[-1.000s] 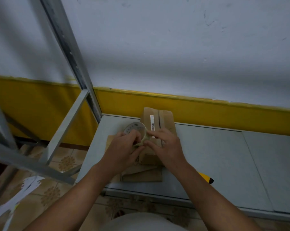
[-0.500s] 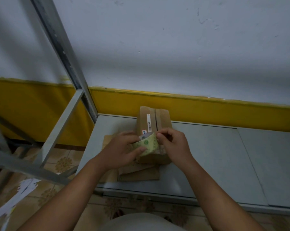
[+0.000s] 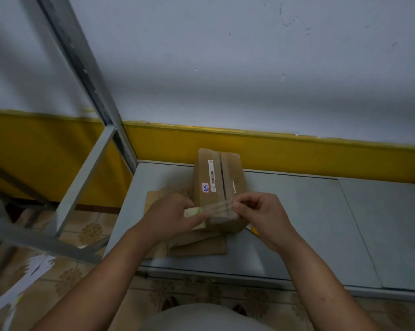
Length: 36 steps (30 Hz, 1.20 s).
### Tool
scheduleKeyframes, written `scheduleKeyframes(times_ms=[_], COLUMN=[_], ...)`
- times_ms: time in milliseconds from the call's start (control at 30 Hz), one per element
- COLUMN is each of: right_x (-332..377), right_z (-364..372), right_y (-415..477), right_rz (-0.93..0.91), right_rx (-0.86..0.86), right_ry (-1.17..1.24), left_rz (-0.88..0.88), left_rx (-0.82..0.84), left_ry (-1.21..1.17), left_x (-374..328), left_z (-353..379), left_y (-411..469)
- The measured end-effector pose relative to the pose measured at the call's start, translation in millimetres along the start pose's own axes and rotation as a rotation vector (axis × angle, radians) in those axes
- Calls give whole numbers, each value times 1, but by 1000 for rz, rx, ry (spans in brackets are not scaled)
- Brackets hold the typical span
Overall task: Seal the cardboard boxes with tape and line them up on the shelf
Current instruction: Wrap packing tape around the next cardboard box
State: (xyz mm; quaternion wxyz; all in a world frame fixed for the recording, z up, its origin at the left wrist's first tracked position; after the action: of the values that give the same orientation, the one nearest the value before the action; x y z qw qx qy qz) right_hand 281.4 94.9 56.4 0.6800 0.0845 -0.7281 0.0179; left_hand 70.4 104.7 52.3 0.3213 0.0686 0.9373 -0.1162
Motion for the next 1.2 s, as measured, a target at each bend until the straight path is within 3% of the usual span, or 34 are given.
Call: scheduleKeyframes(times_ms=[100,233,367,433,567,633,767,867,1067,1200], right_x=[-5,-23,-34,-36,-43,-48,-63,-74,-110,-133], right_z=[-6,-16,-20,-27,-50,-51,-61,-64,-76,-82], right_y=[-4,-4,-4,-3,-8,-12,-17,-19,-26,-30], right_rz=[16,189,226,219,237,257,321,346,400,442], right_rx=[-54,-171,-231,-251,-298,-309,-361,-361,-439,-459], right_ry=[85,377,391,330,243,244,298,314,240,231], left_rz=[-53,54,86,45,-191,-251,-129,-119,-303,-314], left_rx=[58,125,139,102,72,78,246,217,99,128], left_ry=[-92,-421,-593,-514,63,197,-158,-343,253,260], left_x=[0,0,5,9,27,32,29,41,55,51], left_z=[-8,-25,-20,-20,-21,-23,-18,-16,-8,4], left_y=[2,0,1,5,17,22,25,25,41,50])
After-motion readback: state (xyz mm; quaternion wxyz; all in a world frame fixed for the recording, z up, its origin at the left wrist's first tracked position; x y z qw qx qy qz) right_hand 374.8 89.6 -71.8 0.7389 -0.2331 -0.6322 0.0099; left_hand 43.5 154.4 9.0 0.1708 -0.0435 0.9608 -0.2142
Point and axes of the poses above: each hand's wrist, its own y-axis towards the middle knuckle, its own z-axis out of the palm, x = y × z, the point moved 10 cm from there along y, towards the middle knuckle, and after that the axes turned 12 degrees about -z, right-handed, at the moved point
